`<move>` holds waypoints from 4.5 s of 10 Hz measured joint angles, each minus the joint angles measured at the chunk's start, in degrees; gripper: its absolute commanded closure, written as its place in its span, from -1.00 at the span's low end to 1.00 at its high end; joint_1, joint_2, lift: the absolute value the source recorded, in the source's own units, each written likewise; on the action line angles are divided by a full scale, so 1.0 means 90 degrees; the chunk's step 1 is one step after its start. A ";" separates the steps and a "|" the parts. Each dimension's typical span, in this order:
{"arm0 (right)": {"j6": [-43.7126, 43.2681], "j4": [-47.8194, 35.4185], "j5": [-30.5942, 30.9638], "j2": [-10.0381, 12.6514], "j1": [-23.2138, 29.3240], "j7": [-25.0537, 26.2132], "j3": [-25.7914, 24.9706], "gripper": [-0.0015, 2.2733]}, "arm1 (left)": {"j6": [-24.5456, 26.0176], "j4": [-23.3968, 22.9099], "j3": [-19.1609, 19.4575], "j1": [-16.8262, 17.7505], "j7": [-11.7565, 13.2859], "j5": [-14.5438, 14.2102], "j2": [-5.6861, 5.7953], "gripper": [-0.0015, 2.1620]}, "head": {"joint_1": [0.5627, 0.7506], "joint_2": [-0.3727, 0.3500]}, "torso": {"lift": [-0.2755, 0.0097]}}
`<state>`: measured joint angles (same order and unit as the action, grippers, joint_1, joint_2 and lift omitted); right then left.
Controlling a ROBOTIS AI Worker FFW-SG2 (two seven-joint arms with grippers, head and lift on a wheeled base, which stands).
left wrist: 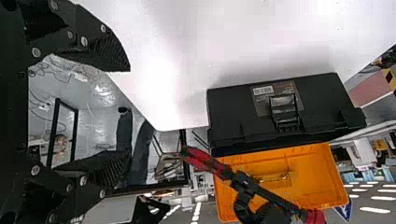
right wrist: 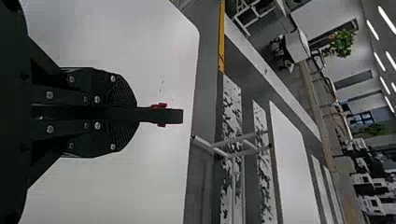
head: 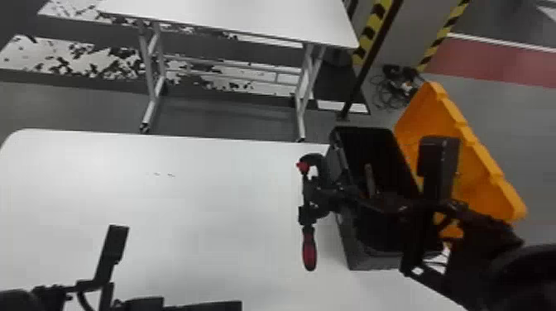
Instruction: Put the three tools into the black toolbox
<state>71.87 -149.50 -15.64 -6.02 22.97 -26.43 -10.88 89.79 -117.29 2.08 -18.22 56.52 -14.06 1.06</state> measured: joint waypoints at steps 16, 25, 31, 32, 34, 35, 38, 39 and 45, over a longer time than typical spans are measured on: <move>-0.5073 0.2409 0.0149 -0.0426 0.0960 -0.0302 -0.1551 -0.97 | 0.0000 -0.0920 0.0752 -0.0897 -0.0124 -0.0029 0.0067 -1.00 | 0.41 -0.94 | 0.57; -0.7209 0.2242 0.0048 0.0666 0.2503 0.0346 -0.0149 -0.94 | -0.8441 -0.1421 0.0394 -0.2651 -0.3204 0.0651 0.0117 -1.00 | 0.41 -0.30 | 0.57; -0.9644 0.2966 0.0139 0.0668 0.3405 0.0584 -0.0165 -0.94 | -1.1471 -0.1065 0.0625 -0.4042 -0.3365 -0.0182 0.0316 -1.00 | 0.41 -0.31 | 0.57; -0.9681 0.2962 0.0129 0.0668 0.3577 0.0581 -0.0194 -0.94 | -1.1472 -0.1087 0.0673 -0.4239 -0.3531 -0.0404 0.0312 -1.00 | 0.41 -0.30 | 0.57; -0.9688 0.2933 0.0289 0.0668 0.3754 0.0621 -0.0063 -0.94 | -1.1260 -0.1150 0.0680 -0.4438 -0.3833 -0.0593 0.0296 -1.00 | 0.41 -0.18 | 0.57; -0.9629 0.2882 0.0411 0.0668 0.3810 0.0697 0.0032 -0.94 | -1.1141 -0.1215 0.0647 -0.4513 -0.3843 -0.0640 0.0299 -1.00 | 0.41 -0.15 | 0.57; -0.9333 0.2716 0.0440 0.0668 0.3929 0.0749 0.0076 -0.94 | -1.0443 -0.1427 0.0633 -0.4573 -0.3968 -0.0653 0.0300 -0.99 | 0.41 -0.15 | 0.57; -0.9341 0.2711 0.0439 0.0668 0.3939 0.0750 0.0064 -0.94 | -1.0402 -0.1437 0.0635 -0.4578 -0.3993 -0.0639 0.0291 -0.99 | 0.41 -0.16 | 0.57; -0.9716 0.2696 0.0365 0.0668 0.4023 0.0760 0.0037 -0.94 | -1.0430 -0.1449 0.0498 -0.4616 -0.4107 -0.0303 0.0302 -0.98 | 0.41 -0.23 | 0.57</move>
<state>-15.58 -125.24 -12.35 0.00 59.18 -19.59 -10.55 -4.08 -130.33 6.57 -59.77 19.56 -16.79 3.77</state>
